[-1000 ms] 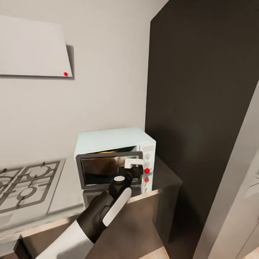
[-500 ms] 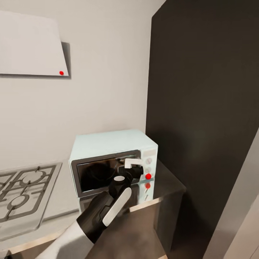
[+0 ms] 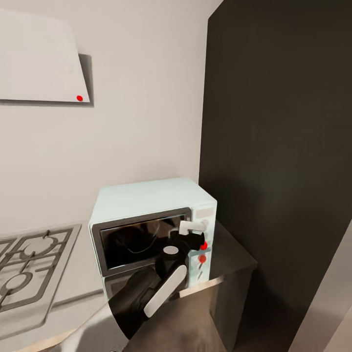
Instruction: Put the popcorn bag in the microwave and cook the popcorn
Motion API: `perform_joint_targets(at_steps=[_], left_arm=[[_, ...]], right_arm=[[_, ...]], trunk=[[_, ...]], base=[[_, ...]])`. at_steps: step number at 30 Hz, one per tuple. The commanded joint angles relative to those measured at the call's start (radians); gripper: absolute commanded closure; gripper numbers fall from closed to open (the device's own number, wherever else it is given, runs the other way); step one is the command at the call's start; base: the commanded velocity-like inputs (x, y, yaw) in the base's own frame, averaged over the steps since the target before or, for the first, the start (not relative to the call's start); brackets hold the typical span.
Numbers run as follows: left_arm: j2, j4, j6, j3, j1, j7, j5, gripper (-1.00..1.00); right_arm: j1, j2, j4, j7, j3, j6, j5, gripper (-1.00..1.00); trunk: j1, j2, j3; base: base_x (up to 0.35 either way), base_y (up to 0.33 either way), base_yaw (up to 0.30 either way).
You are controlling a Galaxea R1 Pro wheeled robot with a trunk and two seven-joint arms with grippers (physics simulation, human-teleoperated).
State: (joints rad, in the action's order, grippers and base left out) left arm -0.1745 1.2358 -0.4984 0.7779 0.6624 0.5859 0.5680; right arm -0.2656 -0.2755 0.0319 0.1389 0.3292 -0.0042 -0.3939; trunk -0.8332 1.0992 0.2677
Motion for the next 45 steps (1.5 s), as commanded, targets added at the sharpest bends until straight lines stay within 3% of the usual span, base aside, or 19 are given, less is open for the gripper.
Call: perform_joint_targets(at_steps=[1,26,29,31,33,35,37,40,43,44,45], left_arm=[[0.000,0.003,-0.005,-0.112,0.002,0.012,-0.006,-1.00],[0.000,0.003,-0.012,-0.104,0.002,0.007,-0.002,-1.00],[0.000,-0.016,-0.008,-0.102,0.002,-0.002,0.017,-1.00],[0.000,-0.079,-0.004,-0.096,0.002,-0.007,0.051,-1.00],[0.000,-0.197,0.003,-0.054,0.002,-0.046,0.111,-1.00],[0.000,-0.363,0.126,-0.014,0.002,-0.201,0.179,-1.00],[0.000,-0.468,0.164,-0.009,0.001,-0.276,0.187,-1.00],[0.000,-0.586,0.179,-0.005,-0.003,-0.335,0.206,-1.00],[0.000,-0.681,0.193,-0.005,-0.007,-0.364,0.266,-1.00],[0.000,-0.786,0.237,-0.005,-0.010,-0.403,0.323,-1.00],[0.000,-0.856,0.276,-0.005,-0.010,-0.446,0.333,-1.00]], right_arm=[[-0.001,-0.001,0.002,0.002,0.009,0.000,-0.008,-1.00],[-0.001,-0.003,0.002,0.004,0.008,-0.002,-0.011,-1.00],[-0.001,-0.002,0.002,0.004,0.008,-0.002,-0.011,-1.00],[-0.001,-0.002,0.002,0.004,0.008,-0.002,-0.011,-1.00],[-0.001,-0.001,0.003,0.004,0.008,-0.002,-0.011,-1.00],[-0.001,-0.001,0.002,0.004,0.008,-0.002,-0.011,-1.00],[-0.001,-0.002,0.002,0.003,0.008,-0.003,-0.011,-1.00],[-0.001,-0.002,0.002,0.002,0.008,-0.008,-0.011,-1.00],[-0.001,-0.002,0.002,0.002,0.008,-0.009,-0.011,-1.00],[-0.001,-0.002,0.002,0.002,0.008,-0.010,-0.012,-1.00],[-0.001,-0.002,0.002,0.002,0.008,-0.010,-0.012,-1.00]], trunk=[[0.000,0.001,0.001],[0.000,0.001,0.001],[0.000,0.001,0.001],[0.000,0.001,0.001],[0.000,0.001,0.001],[0.000,0.001,0.001],[0.000,0.001,0.001],[0.000,0.001,0.001],[0.000,0.001,0.001],[0.000,0.001,0.001],[0.000,0.001,0.001]], base=[[-0.150,0.000,0.000],[-0.336,0.000,0.000],[-0.344,0.000,0.000],[-0.246,0.000,0.000],[-0.069,0.000,0.000],[-0.012,0.000,0.000],[-0.003,0.000,0.000],[-0.001,0.000,0.000],[0.000,0.000,0.000],[0.000,0.000,0.000],[0.000,0.000,0.000]])
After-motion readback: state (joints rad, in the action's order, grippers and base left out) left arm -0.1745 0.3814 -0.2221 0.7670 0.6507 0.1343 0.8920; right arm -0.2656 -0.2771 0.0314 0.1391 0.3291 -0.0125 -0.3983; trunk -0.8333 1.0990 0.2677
